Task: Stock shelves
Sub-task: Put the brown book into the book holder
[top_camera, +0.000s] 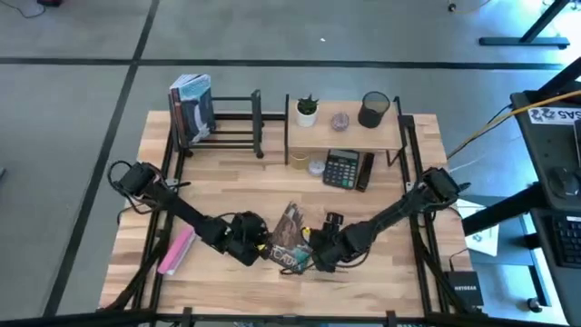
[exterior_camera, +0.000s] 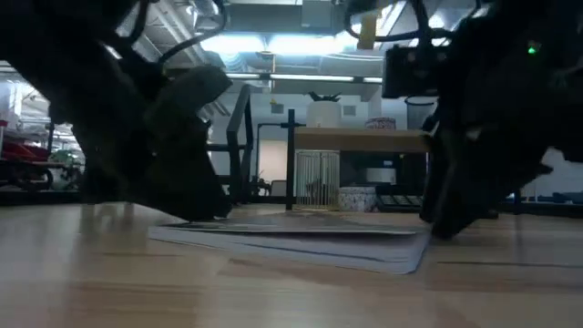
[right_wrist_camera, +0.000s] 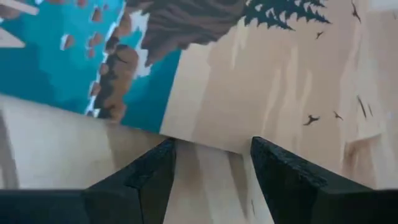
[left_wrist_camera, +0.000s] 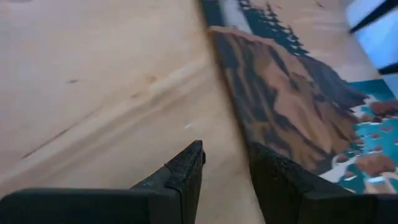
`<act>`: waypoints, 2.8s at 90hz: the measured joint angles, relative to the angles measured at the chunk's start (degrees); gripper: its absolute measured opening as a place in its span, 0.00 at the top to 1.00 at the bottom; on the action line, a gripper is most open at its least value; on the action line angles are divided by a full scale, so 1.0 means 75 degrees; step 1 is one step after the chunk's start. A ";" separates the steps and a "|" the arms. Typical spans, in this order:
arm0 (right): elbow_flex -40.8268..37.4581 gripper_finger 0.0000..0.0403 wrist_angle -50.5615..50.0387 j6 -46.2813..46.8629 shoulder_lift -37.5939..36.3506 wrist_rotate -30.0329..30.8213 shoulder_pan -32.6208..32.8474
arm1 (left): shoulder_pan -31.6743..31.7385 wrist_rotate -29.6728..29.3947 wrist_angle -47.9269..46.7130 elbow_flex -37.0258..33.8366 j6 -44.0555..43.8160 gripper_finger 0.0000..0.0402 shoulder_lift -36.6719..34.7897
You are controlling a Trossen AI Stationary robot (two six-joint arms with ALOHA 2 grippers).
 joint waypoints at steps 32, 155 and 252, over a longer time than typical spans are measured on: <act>-0.0018 0.51 0.0033 -0.1065 0.0077 0.0229 -0.0039 | 0.0459 0.2302 0.0816 -0.0020 0.0975 0.71 -0.0029; -0.0050 0.51 0.0678 -0.1171 0.0115 0.2397 0.0300 | 0.0147 0.1880 -0.1101 -0.0038 -0.0171 0.96 -0.1362; -0.0023 0.51 0.2994 -0.1748 0.0753 0.0969 -0.0074 | -0.0378 0.1397 -0.1695 -0.0029 -0.1019 0.47 -0.1306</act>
